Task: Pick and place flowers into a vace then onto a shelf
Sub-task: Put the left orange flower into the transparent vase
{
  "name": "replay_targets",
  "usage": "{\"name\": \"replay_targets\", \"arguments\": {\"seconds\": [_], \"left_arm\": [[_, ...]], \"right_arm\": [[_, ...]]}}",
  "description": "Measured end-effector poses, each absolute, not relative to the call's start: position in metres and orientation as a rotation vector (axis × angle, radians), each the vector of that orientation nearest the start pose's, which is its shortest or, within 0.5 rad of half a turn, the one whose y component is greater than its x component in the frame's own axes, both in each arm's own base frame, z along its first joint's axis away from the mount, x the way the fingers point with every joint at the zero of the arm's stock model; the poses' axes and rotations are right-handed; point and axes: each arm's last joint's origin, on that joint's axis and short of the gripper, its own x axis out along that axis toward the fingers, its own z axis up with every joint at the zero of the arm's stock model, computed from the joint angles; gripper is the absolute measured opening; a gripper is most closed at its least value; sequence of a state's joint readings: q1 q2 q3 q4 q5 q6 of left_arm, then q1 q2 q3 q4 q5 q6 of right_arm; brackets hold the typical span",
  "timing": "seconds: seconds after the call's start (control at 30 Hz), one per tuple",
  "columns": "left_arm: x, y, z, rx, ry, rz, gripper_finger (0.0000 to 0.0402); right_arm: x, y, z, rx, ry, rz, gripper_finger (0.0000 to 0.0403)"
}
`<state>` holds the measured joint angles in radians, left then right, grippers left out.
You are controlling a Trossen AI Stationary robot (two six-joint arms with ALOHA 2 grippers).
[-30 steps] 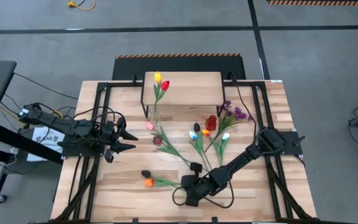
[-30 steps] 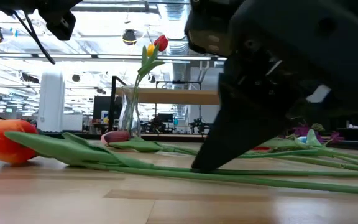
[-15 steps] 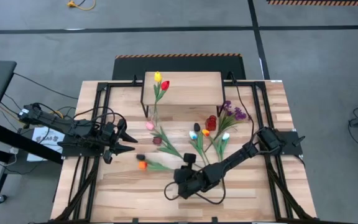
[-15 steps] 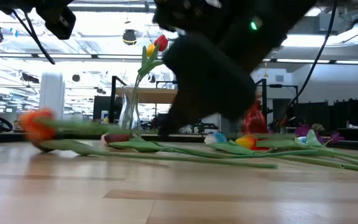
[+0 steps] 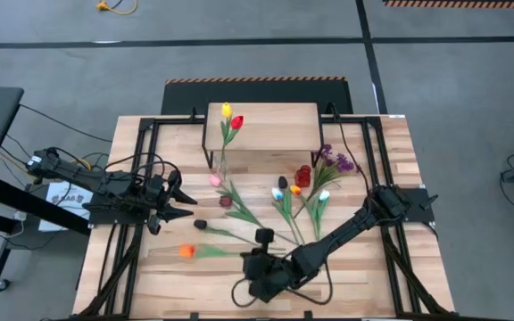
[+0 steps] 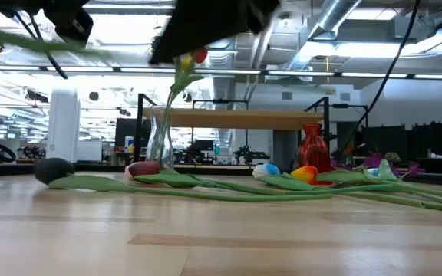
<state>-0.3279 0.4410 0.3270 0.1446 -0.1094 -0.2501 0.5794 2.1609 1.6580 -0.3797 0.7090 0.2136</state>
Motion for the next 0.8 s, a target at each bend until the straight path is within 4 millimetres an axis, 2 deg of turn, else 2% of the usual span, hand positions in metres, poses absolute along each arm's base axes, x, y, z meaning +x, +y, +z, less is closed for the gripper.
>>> {"name": "replay_targets", "arguments": {"seconds": [0.2, 0.3, 0.4, 0.5, 0.6, 0.73, 0.8], "left_arm": [[0.117, -0.037, 0.264, -0.236, -0.063, -0.263, 0.0142], [0.115, -0.038, 0.264, -0.214, -0.068, -0.29, 0.0142], [0.115, -0.039, 0.264, -0.181, -0.069, -0.316, 0.0142], [0.116, -0.039, 0.264, -0.141, -0.076, -0.323, 0.0142], [0.118, -0.04, 0.267, -0.092, -0.114, -0.323, 0.0141], [0.123, -0.042, 0.27, -0.013, -0.168, -0.317, 0.0142], [0.127, -0.043, 0.271, 0.018, -0.188, -0.313, 0.0142]], "right_arm": [[0.393, 0.277, 0.214, -0.389, 0.564, -0.08, 0.0], [0.389, 0.292, 0.227, -0.433, 0.469, -0.102, 0.0], [0.39, 0.297, 0.238, -0.484, 0.37, -0.172, 0.0], [0.4, 0.292, 0.253, -0.487, 0.259, -0.252, 0.0], [0.414, 0.278, 0.27, -0.454, 0.151, -0.311, 0.0], [0.435, 0.246, 0.282, -0.377, 0.07, -0.388, 0.0], [0.446, 0.228, 0.284, -0.316, 0.035, -0.368, 0.0]]}}
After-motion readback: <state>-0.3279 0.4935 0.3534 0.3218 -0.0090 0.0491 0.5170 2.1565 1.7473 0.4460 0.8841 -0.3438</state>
